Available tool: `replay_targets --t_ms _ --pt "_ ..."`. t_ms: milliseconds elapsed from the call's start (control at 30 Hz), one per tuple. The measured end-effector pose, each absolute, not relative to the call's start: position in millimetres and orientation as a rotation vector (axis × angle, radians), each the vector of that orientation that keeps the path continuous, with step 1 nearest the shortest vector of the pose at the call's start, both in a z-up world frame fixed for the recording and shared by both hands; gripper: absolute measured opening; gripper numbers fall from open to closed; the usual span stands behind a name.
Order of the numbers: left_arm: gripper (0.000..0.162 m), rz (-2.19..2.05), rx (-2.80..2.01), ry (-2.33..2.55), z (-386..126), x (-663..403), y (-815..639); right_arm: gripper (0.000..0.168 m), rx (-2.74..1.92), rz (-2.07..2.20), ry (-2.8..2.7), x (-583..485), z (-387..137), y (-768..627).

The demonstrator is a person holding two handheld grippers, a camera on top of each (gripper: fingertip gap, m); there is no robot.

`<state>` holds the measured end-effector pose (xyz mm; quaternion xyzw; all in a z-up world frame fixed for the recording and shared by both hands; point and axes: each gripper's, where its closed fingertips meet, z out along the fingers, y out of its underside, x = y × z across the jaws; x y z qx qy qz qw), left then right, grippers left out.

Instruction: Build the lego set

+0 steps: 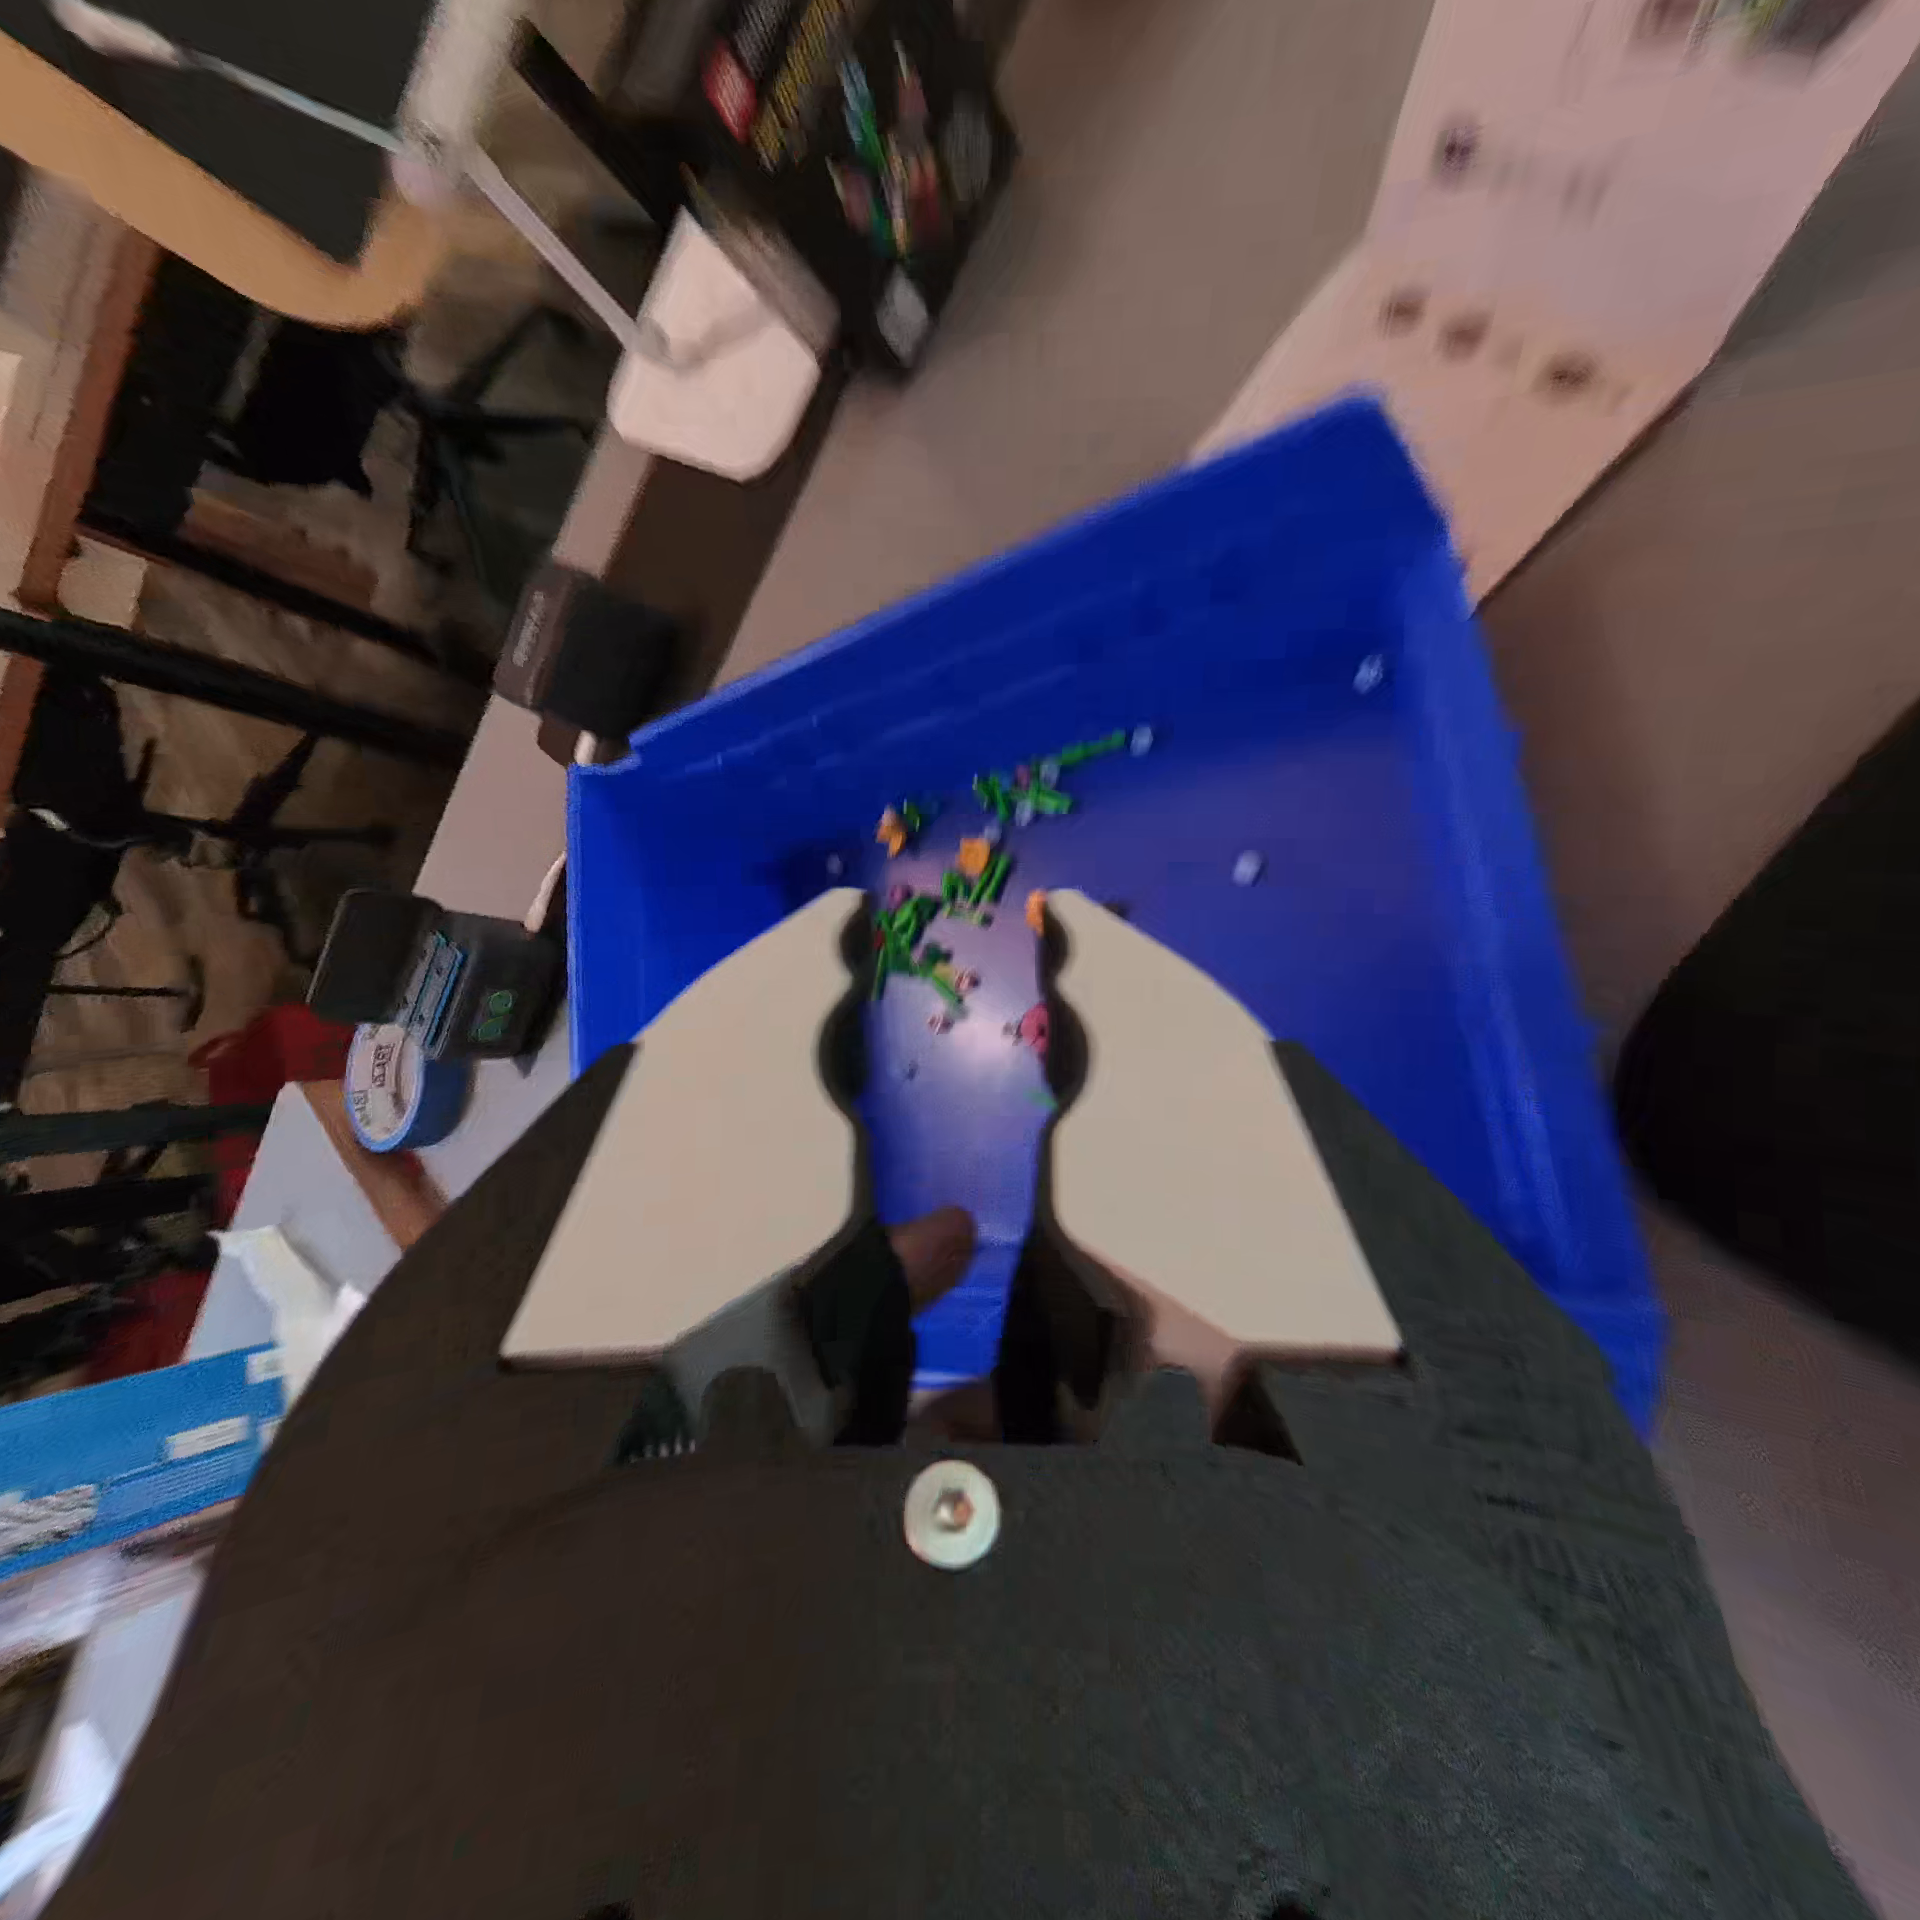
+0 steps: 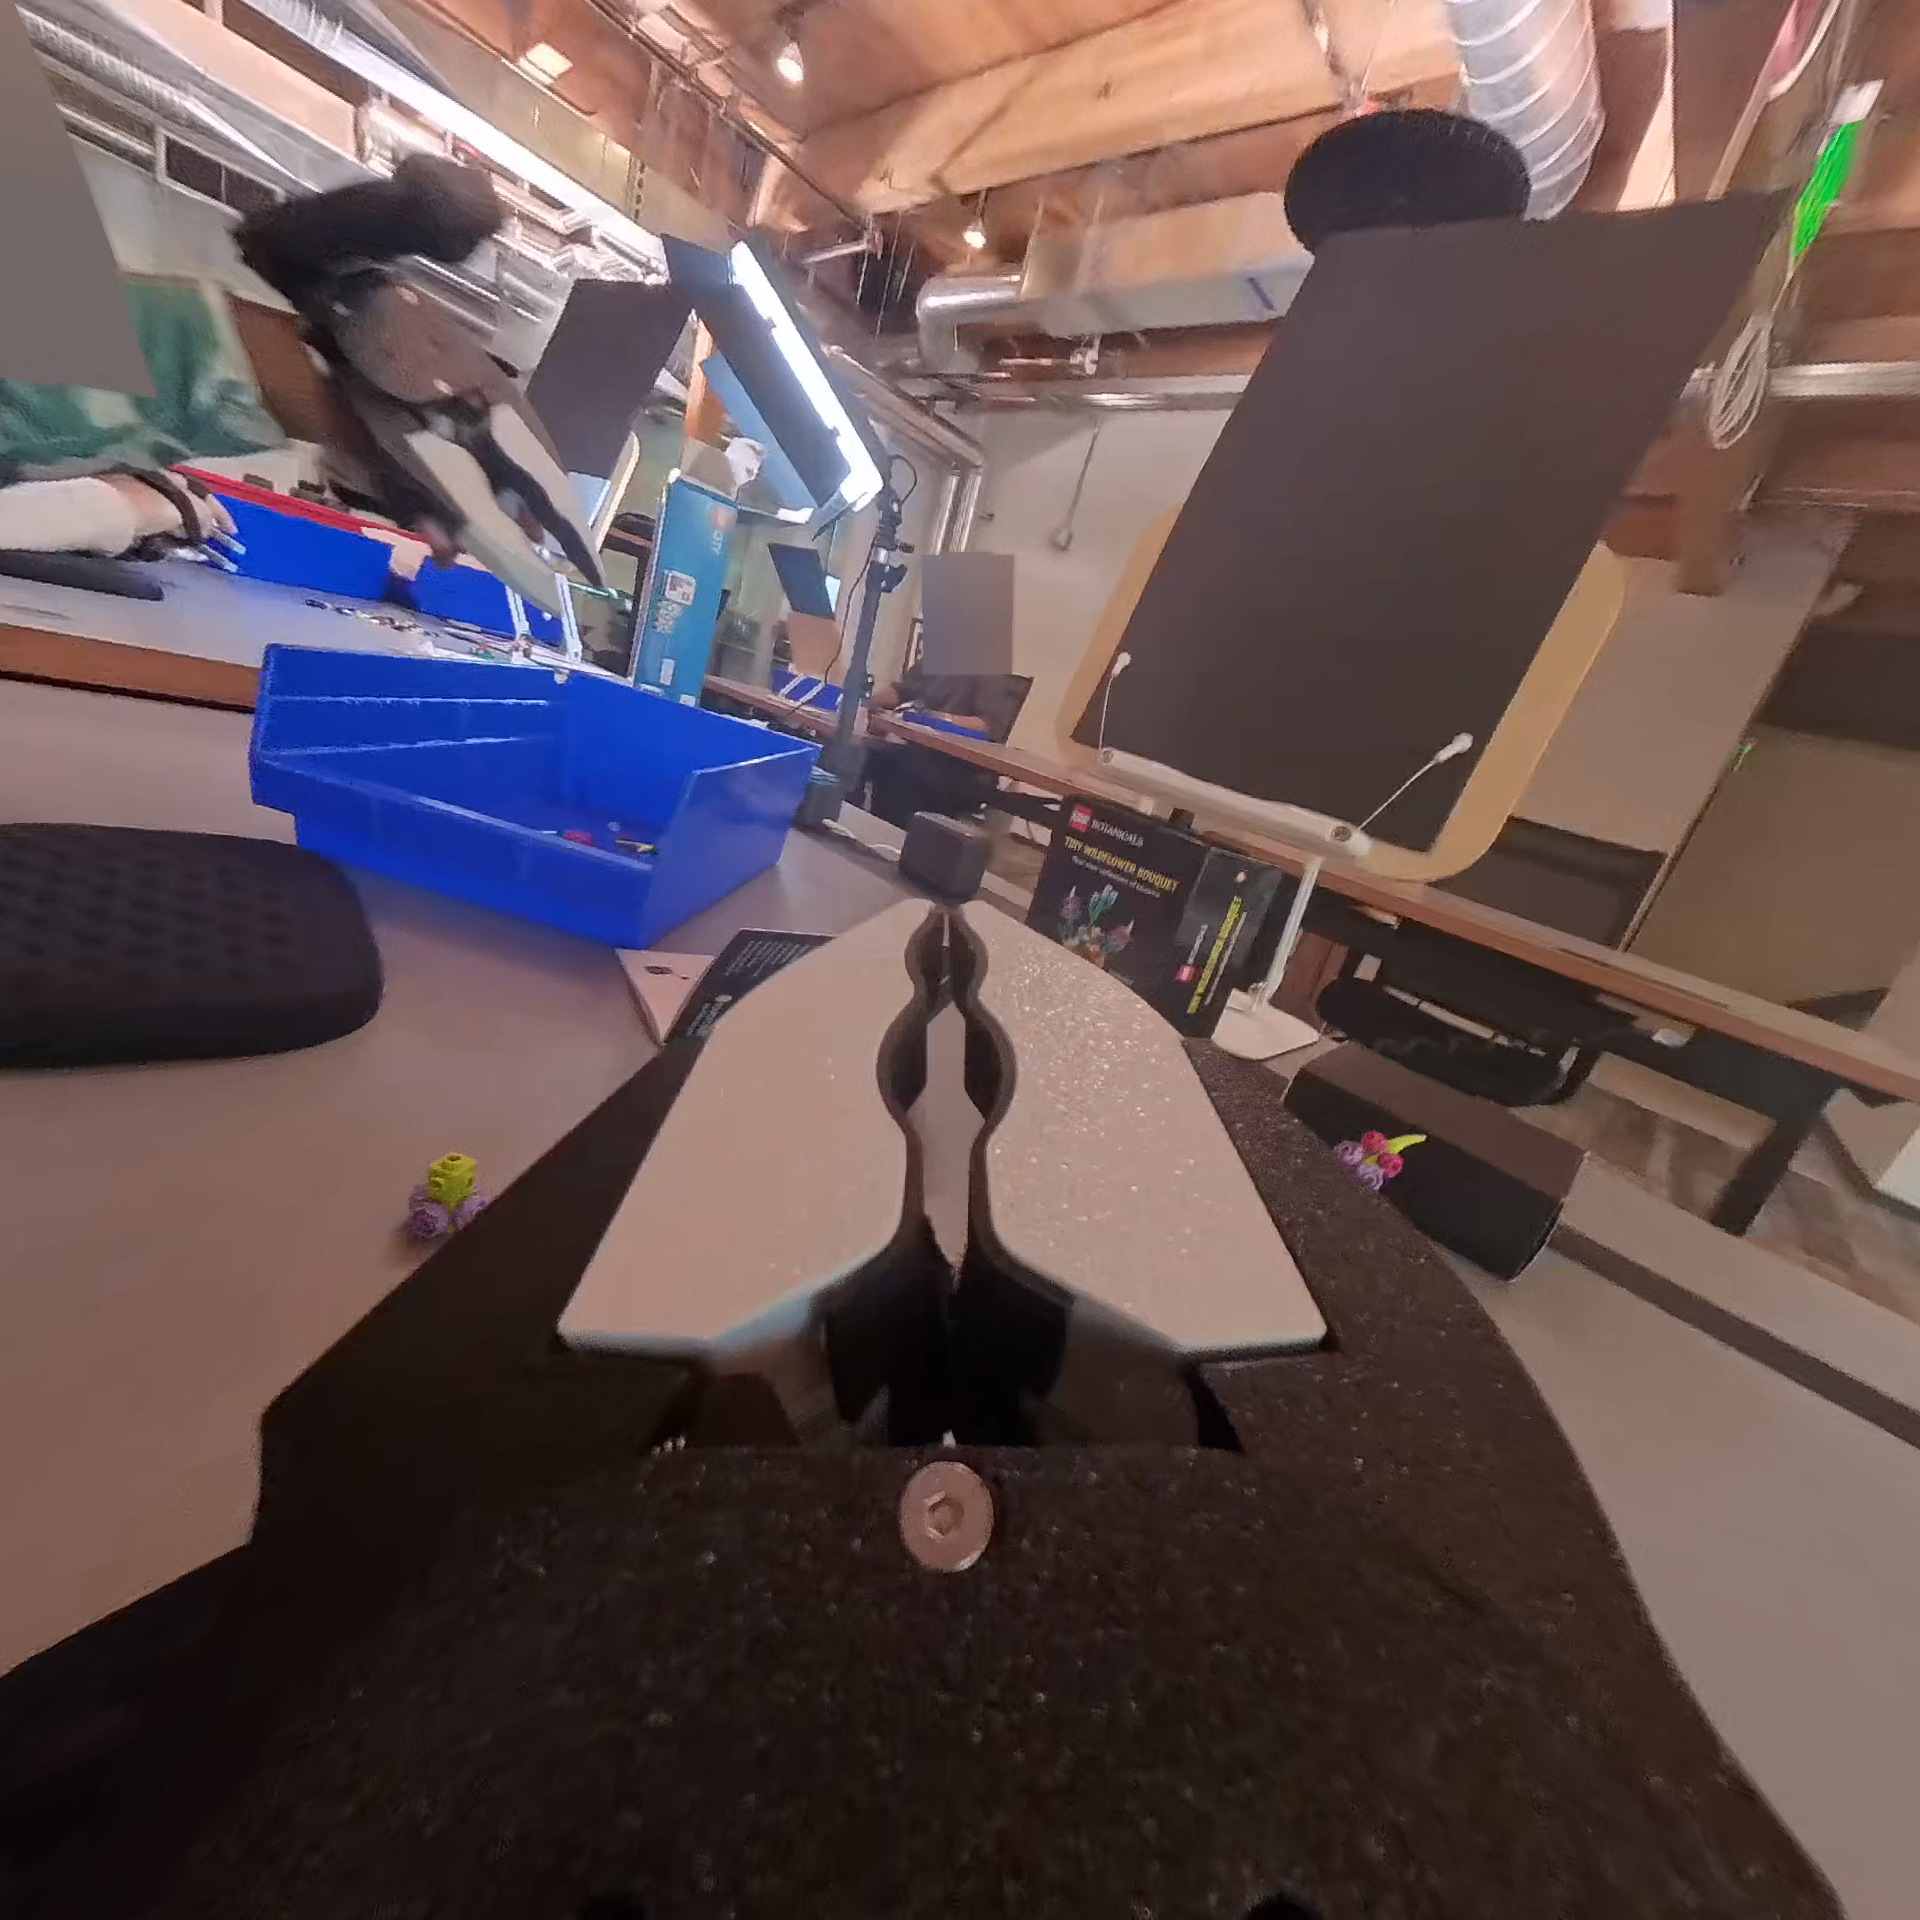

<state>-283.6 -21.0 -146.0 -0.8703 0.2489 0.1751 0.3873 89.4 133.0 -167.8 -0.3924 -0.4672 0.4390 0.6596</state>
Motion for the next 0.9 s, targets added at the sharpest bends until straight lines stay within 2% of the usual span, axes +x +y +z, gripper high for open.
replay_targets --t_ms 33,100,200,267,467,567,833,900 --pt "0.017 0.468 -2.298 0.703 -155 -299 -18 0.001 -0.903 1.004 -1.062 89 -169 134" --pt "0.017 0.416 -2.492 0.765 -174 -327 -13 0.003 -0.905 1.037 -1.061 88 -169 135" --pt "0.035 0.242 -2.709 0.887 -208 -357 -8 0.021 -0.903 1.087 -0.977 94 -164 143" --pt "0.039 0.124 -2.834 0.938 -232 -370 -8 0.027 -0.906 1.125 -0.923 100 -160 147" --pt "0.029 0.062 -2.968 1.237 -282 -389 -11 0.027 -0.904 1.148 -0.893 104 -159 149" --pt "0.021 0.021 -2.940 1.194 -291 -388 -4 0.027 -0.911 1.138 -0.905 101 -160 149" --pt "0.019 0.023 -2.930 1.162 -301 -391 -2 0.027 -0.913 1.140 -0.891 102 -160 149" --pt "0.013 0.000 -2.934 1.136 -303 -389 -1 0.028 -0.915 1.136 -0.895 102 -161 149"
